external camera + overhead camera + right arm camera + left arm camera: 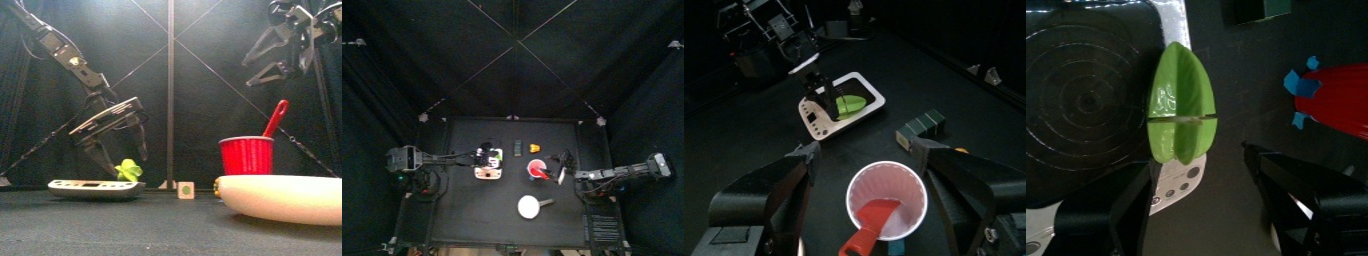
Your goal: Place starfruit on stove
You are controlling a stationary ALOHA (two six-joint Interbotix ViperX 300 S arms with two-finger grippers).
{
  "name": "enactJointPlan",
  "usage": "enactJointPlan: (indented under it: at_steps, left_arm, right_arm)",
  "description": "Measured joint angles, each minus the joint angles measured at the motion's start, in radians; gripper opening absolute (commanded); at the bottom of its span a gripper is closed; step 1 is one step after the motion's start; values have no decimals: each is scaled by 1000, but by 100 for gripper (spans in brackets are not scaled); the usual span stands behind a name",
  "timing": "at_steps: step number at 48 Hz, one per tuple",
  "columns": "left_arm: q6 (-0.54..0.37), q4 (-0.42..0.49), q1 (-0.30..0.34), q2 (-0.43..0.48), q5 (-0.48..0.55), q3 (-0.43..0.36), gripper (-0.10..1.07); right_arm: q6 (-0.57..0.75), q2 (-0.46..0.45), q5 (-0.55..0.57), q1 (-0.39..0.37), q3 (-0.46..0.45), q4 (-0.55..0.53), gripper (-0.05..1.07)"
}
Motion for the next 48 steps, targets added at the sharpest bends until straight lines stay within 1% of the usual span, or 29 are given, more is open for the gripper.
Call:
enactJointPlan:
  at_steps: [32,48]
  left_arm:
    - [8,0,-8,2,-5,2,97]
    - [8,0,-29,-14,0,34,97]
  right_arm:
    - [-2,-2,0,0,0,-2,101]
    - [-2,-2,0,-2,0,-2,101]
